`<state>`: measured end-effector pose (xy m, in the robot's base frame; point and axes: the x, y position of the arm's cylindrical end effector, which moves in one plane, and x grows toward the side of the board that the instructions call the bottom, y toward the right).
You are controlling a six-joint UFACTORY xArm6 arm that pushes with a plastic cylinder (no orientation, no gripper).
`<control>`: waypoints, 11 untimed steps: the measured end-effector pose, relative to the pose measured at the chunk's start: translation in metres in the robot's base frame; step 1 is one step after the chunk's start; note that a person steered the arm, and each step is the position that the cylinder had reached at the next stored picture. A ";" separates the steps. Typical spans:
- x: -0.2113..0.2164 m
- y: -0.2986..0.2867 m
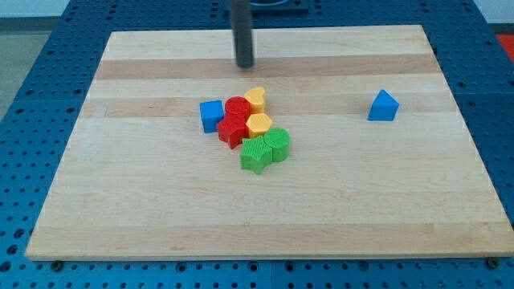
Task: Move the triangle a bit bottom left
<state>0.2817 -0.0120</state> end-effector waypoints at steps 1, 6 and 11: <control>0.009 0.084; 0.090 0.248; 0.112 0.220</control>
